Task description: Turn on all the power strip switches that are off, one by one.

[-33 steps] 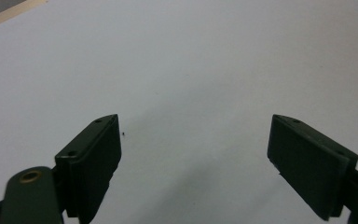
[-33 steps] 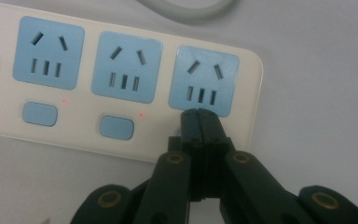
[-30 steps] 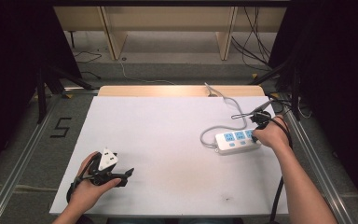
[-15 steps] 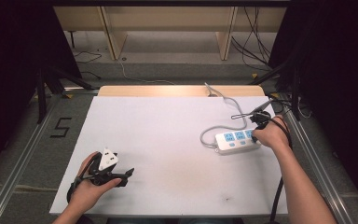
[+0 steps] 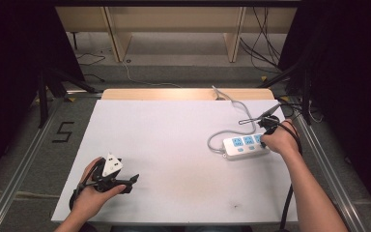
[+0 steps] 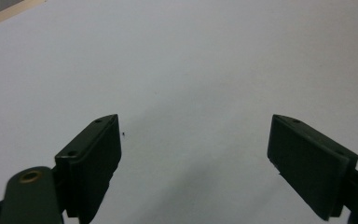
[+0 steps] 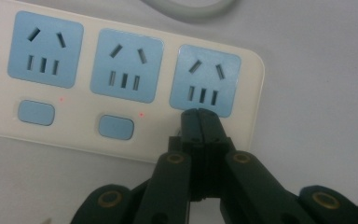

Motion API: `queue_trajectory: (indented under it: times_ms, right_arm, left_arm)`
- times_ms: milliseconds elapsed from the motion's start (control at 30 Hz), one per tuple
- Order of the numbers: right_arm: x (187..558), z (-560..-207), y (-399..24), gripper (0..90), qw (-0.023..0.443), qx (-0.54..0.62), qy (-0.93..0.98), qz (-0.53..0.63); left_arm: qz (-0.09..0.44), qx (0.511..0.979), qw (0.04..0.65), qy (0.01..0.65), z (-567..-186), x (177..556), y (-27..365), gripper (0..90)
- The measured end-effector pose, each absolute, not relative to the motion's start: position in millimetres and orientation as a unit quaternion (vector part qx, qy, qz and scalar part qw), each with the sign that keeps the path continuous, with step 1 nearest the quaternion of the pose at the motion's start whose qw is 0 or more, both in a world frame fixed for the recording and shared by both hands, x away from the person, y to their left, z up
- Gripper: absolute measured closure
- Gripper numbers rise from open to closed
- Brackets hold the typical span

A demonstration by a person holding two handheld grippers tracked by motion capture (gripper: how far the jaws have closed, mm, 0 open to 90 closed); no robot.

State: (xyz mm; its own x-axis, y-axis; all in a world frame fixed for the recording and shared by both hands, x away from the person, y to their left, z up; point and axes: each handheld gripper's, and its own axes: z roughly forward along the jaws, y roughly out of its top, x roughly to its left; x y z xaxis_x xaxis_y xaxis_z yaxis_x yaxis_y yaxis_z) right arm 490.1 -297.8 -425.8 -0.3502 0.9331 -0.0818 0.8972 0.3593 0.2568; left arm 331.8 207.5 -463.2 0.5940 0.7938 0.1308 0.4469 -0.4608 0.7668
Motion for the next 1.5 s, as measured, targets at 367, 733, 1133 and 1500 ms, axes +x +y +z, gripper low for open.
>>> queue_trajectory:
  times_ms: [367, 733, 1133, 1500]
  right_arm:
    - [488, -426, -301, 90.0, 0.107, 0.558, 0.817, 0.095]
    - [486, -425, -301, 90.0, 0.119, 0.558, 0.815, 0.104]
    - [481, -425, -303, 90.0, 0.126, 0.558, 0.811, 0.125]
    - [475, -424, -303, 90.0, 0.133, 0.554, 0.808, 0.151]
  left_arm:
    - [0.244, 0.817, 0.357, 0.382, -464, 332, 208, 17.4]
    - [0.244, 0.817, 0.357, 0.381, -463, 332, 208, 17.4]
    - [0.244, 0.817, 0.357, 0.382, -464, 332, 208, 17.4]
    - [0.244, 0.817, 0.357, 0.382, -464, 332, 208, 17.4]
